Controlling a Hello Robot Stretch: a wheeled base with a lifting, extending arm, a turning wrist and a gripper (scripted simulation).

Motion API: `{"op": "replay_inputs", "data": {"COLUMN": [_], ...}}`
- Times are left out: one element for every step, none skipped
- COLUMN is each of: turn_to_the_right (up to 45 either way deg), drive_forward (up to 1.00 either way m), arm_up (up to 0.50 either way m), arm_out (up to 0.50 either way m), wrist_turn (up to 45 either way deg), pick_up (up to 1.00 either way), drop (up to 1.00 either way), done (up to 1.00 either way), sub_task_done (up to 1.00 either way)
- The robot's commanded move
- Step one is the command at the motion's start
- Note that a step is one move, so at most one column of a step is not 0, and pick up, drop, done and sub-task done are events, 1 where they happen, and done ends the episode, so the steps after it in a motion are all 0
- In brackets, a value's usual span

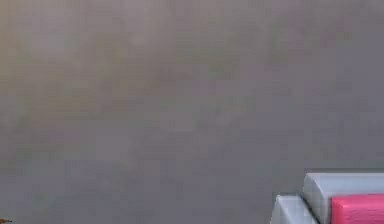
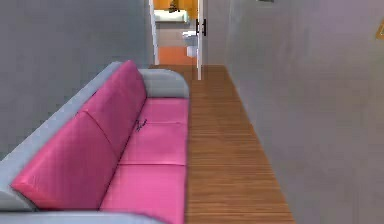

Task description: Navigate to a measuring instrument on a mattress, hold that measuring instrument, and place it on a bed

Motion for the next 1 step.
{"op": "replay_inputs", "data": {"turn_to_the_right": [45.0], "drive_forward": [0.0], "arm_up": [0.0], "arm_out": [0.0], "wrist_turn": [0.0], "pick_up": [0.0], "drop": [0.0], "done": [0.0], "sub_task_done": [0.0]}}
